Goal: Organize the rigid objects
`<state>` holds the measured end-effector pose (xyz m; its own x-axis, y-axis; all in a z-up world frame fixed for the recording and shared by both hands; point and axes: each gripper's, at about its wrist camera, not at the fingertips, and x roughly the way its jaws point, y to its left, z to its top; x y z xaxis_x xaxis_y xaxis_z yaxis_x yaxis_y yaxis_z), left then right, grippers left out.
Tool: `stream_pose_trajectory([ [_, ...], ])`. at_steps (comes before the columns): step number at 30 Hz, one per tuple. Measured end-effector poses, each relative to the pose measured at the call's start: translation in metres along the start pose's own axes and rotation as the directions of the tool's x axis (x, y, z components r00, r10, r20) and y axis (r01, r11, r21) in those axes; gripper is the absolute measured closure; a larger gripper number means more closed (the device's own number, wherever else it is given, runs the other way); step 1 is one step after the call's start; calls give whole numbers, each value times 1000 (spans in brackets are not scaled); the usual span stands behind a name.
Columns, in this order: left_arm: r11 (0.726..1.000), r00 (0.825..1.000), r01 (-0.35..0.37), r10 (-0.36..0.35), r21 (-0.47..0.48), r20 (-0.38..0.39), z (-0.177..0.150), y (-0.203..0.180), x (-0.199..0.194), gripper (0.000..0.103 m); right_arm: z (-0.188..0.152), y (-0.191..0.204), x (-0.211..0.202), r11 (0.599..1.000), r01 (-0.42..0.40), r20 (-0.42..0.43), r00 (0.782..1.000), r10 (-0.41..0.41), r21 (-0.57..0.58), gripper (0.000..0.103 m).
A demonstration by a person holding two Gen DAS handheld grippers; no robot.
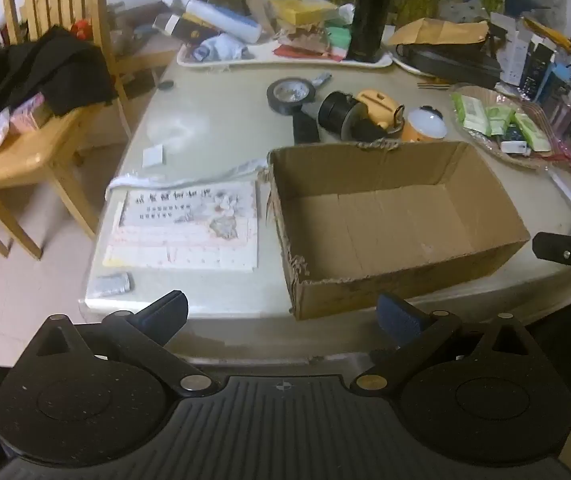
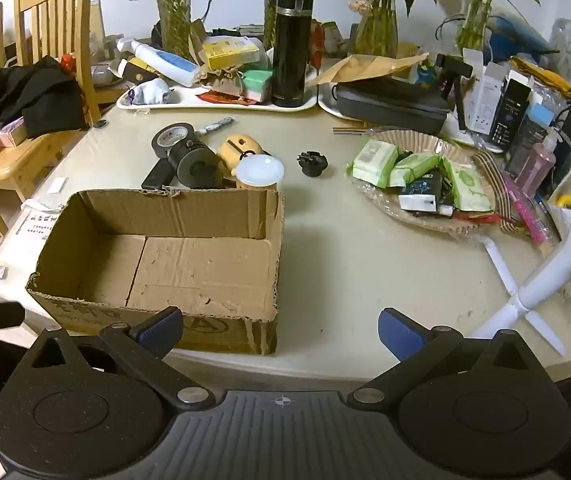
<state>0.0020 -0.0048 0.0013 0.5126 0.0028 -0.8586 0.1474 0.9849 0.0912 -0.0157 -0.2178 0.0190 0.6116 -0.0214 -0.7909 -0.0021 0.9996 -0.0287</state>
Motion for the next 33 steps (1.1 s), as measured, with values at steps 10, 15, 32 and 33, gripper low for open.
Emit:
stream_pose_trajectory([
  [10,990,993,112,-110,-81,33,-3,17,-1,1,6,14,7,1000,-22,-18,1000,22,-4,0],
  [15,989,992,119,-114,-93,49,-8,23,-6,1,5,23,8,999,-38,-2,999,38,-16,0],
  [32,992,994,111,-110,-60,24,-3,10,0,1,-3,36,21,997,-34,-97,995,27,-65,0],
  [33,992,994,112,-111,-58,25,-2,9,0,1,-3,34,22,998,-35,-111,993,29,-57,0],
])
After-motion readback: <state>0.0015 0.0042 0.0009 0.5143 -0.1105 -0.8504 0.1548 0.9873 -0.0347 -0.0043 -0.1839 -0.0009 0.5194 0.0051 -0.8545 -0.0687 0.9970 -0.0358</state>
